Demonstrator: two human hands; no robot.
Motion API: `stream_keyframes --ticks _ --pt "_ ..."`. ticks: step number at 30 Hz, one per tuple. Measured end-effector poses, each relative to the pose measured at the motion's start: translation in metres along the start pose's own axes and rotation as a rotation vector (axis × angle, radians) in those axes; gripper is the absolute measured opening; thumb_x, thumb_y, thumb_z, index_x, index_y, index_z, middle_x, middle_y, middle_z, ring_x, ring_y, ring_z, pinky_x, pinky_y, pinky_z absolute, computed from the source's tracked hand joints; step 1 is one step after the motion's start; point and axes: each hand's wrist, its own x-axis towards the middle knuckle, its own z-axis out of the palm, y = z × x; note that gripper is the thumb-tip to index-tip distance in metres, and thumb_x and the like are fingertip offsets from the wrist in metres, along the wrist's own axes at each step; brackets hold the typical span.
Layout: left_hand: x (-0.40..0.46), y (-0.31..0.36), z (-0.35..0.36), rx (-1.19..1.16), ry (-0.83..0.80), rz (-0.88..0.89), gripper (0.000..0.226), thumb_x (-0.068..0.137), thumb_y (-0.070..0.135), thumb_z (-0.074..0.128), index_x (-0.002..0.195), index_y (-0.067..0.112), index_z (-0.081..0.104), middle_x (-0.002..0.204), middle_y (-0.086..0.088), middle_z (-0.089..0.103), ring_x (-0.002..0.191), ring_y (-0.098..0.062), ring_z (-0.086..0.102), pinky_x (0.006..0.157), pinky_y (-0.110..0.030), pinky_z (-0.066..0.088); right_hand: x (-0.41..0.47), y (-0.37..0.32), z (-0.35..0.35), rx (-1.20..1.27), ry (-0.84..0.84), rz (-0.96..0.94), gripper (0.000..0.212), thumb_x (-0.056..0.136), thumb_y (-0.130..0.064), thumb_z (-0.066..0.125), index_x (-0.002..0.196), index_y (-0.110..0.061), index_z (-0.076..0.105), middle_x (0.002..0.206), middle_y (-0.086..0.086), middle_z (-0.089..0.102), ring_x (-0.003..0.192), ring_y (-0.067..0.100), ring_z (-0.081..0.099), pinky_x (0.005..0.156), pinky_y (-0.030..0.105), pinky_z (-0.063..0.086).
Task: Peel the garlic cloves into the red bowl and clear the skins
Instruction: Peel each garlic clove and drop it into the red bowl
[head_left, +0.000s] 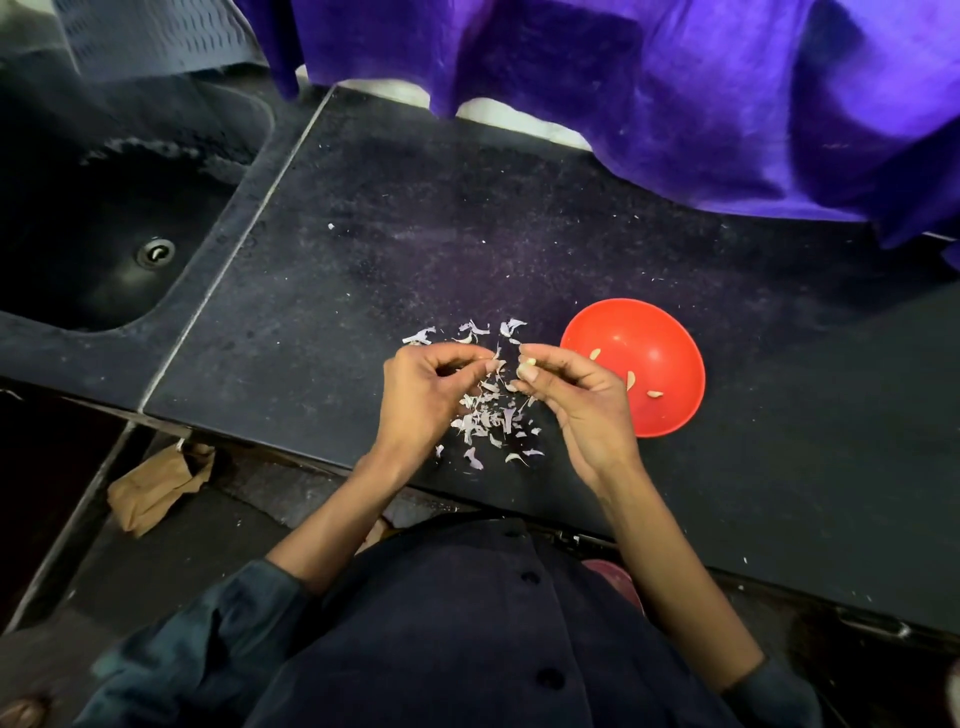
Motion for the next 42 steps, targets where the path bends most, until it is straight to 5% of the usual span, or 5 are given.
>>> stream_keyframes --ticks 5,11,15,34,42 --pt "0.004 0.0 0.001 0.095 0.023 0.009 0.014 0.072 0.032 0.082 0.076 0.022 0.074 0.071 0.008 0.072 0.064 -0.017 0.068 0.063 -0.037 0.057 0.002 0.001 -0.001 0.006 -0.002 0.004 0.027 0.079 0.006 0.066 0.104 -0.003 0.068 0.09 0.004 0.071 0.087 0.014 0.066 0.078 0.027 0.055" --pt "0.008 0.01 0.003 -0.064 -0.15 0.06 0.019 0.087 0.008 0.069 0.104 0.014 0.072 0.093 0.002 0.071 0.069 -0.001 0.064 0.059 -0.021 0.054 0.0 -0.004 0.0 0.053 -0.03 0.047 0.029 0.079 0.002 0.066 0.108 -0.001 0.065 0.086 0.008 0.072 0.078 0.017 0.069 0.075 0.029 0.058" --pt "0.01 0.015 -0.001 -0.18 -0.268 0.082 0.015 0.084 0.004 0.07 0.099 0.007 0.072 0.09 -0.009 0.07 0.07 -0.012 0.066 0.054 -0.024 0.056 -0.001 -0.008 0.0 0.005 -0.062 0.08 0.037 0.078 -0.001 0.069 0.114 -0.005 0.062 0.087 0.011 0.073 0.078 0.02 0.069 0.073 0.028 0.058" --pt "0.019 0.016 -0.012 -0.186 -0.488 0.044 0.008 0.082 0.013 0.068 0.084 0.007 0.063 0.076 0.006 0.064 0.069 -0.012 0.063 0.055 -0.026 0.055 0.002 -0.018 0.0 -0.064 -0.192 0.131 0.044 0.069 -0.01 0.075 0.11 -0.011 0.062 0.081 0.009 0.072 0.071 0.02 0.069 0.074 0.033 0.057" --pt "0.02 0.015 -0.01 -0.009 -0.417 0.181 0.011 0.09 0.005 0.063 0.083 0.014 0.061 0.081 0.013 0.055 0.069 -0.012 0.059 0.054 -0.031 0.057 0.005 -0.016 0.002 -0.063 -0.134 0.143 0.044 0.07 -0.007 0.075 0.112 -0.006 0.063 0.088 0.013 0.073 0.074 0.022 0.07 0.074 0.031 0.057"
